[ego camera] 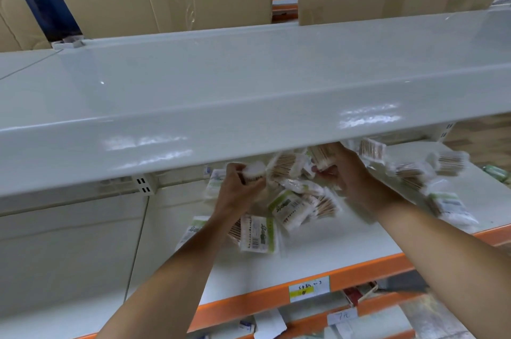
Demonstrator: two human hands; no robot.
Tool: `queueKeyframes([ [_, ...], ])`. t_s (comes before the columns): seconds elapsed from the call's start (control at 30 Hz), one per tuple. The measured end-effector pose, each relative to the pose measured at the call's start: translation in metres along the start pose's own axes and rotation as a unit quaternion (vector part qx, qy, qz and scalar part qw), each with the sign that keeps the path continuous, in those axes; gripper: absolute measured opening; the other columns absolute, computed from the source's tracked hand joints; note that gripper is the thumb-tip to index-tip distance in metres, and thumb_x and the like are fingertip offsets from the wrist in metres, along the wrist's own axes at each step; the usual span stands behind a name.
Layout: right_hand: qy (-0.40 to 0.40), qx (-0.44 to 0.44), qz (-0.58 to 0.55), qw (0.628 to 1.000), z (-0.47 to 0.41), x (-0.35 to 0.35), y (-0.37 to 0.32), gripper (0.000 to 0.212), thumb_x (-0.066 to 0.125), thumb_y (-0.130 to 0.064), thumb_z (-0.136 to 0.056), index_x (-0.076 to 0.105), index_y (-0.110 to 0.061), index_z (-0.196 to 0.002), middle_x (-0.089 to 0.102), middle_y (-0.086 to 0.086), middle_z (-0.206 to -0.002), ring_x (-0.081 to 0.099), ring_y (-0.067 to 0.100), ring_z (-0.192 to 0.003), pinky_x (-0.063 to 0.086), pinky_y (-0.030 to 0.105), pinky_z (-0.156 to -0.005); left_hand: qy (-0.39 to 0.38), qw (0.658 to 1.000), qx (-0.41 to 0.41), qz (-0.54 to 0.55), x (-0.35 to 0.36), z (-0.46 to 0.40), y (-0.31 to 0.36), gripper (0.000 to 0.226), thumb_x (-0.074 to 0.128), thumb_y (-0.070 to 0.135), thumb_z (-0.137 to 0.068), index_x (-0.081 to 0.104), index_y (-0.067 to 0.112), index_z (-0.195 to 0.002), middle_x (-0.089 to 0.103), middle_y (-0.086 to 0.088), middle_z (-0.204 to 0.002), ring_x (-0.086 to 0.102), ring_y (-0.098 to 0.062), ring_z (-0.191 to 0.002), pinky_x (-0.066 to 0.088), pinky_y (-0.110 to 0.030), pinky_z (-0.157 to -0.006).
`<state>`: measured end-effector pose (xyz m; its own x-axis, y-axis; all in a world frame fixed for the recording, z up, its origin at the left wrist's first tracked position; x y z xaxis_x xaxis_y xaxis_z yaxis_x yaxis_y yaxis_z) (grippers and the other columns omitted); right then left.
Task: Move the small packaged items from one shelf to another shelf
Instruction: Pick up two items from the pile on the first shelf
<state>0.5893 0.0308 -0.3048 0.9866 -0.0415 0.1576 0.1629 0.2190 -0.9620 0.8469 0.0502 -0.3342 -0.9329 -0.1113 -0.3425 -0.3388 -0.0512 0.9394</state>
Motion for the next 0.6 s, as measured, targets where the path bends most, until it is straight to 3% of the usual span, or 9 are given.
queueKeyframes([
  [0.07, -0.021, 0.024, -0.072, 0.997, 0.000, 0.002, 0.008, 0.038, 0.068, -0.042, -0.084, 0.070, -0.012, -0.106, 0.064, 0.021, -0.097, 0.073, 0.024, -0.069, 0.062, 0.034, -0.068, -0.030, 0.999, -0.011, 0.038, 0.007, -0.001, 0.002, 0.045, 0.081, 0.038, -0.074, 0.048, 0.035, -0.104, 0.069, 0.007, -0.097, 0.071, -0.003, -0.077, 0.061, -0.028, -0.068],
  [0.13, -0.034, 0.042, -0.112, 0.992, 0.002, 0.004, 0.015, 0.036, 0.069, -0.041, -0.085, 0.070, -0.012, -0.105, 0.069, 0.016, -0.090, 0.072, 0.022, -0.071, 0.059, 0.032, -0.068, -0.042, 0.997, -0.017, 0.062, 0.011, 0.001, 0.005, 0.041, 0.079, 0.037, -0.075, 0.050, 0.035, -0.105, 0.069, 0.005, -0.098, 0.072, -0.009, -0.081, 0.062, -0.031, -0.071],
  [0.23, -0.072, 0.053, -0.096, 0.991, 0.009, 0.010, 0.019, 0.024, 0.070, -0.036, -0.084, 0.076, -0.017, -0.096, 0.071, 0.012, -0.079, 0.070, 0.021, -0.069, 0.057, 0.029, -0.065, -0.044, 0.991, -0.050, 0.119, 0.012, 0.005, 0.005, 0.034, 0.073, 0.037, -0.080, 0.055, 0.032, -0.109, 0.071, 0.002, -0.098, 0.074, -0.014, -0.078, 0.061, -0.029, -0.064],
  [0.3, -0.084, 0.056, -0.059, 0.993, 0.016, 0.014, 0.019, 0.016, 0.071, -0.028, -0.085, 0.075, -0.016, -0.093, 0.068, 0.012, -0.083, 0.067, 0.021, -0.066, 0.058, 0.027, -0.059, -0.047, 0.981, -0.085, 0.167, 0.012, 0.008, 0.001, 0.030, 0.068, 0.035, -0.086, 0.058, 0.025, -0.113, 0.071, -0.005, -0.102, 0.074, -0.020, -0.080, 0.062, -0.039, -0.069],
  [0.37, -0.083, 0.046, -0.018, 0.995, 0.020, 0.013, 0.019, 0.032, 0.075, -0.029, -0.082, 0.065, -0.012, -0.107, 0.063, 0.013, -0.095, 0.065, 0.021, -0.068, 0.057, 0.026, -0.058, -0.050, 0.968, -0.118, 0.215, 0.010, 0.012, -0.002, 0.027, 0.061, 0.030, -0.091, 0.060, 0.016, -0.115, 0.069, -0.013, -0.108, 0.072, -0.028, -0.089, 0.060, -0.050, -0.080],
  [0.47, -0.082, 0.001, 0.045, 0.996, 0.021, 0.014, 0.012, 0.058, 0.088, -0.039, -0.068, 0.064, -0.014, -0.115, 0.066, 0.008, -0.105, 0.064, 0.018, -0.082, 0.055, 0.026, -0.068, -0.069, 0.940, -0.153, 0.297, 0.011, 0.022, -0.004, 0.029, 0.056, 0.024, -0.094, 0.059, 0.008, -0.117, 0.068, -0.017, -0.110, 0.070, -0.031, -0.095, 0.059, -0.050, -0.083],
  [0.6, -0.125, -0.018, 0.065, 0.990, 0.024, 0.033, 0.010, 0.037, 0.087, -0.034, -0.070, 0.074, -0.028, -0.104, 0.069, 0.002, -0.092, 0.055, 0.011, -0.069, 0.044, 0.020, -0.060, -0.086, 0.915, -0.167, 0.358, 0.007, 0.031, -0.004, 0.025, 0.052, 0.022, -0.095, 0.060, 0.008, -0.115, 0.069, -0.017, -0.110, 0.068, -0.031, -0.100, 0.058, -0.045, -0.079],
])
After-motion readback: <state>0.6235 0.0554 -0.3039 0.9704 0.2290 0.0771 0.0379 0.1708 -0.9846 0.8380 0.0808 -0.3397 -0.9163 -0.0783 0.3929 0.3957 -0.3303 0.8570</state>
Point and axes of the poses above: each hand's wrist, its own z-axis away from the middle knuckle, its own x-axis out of the palm, y = z × x, the point moved 10 cm from there along -z, towards the middle knuckle
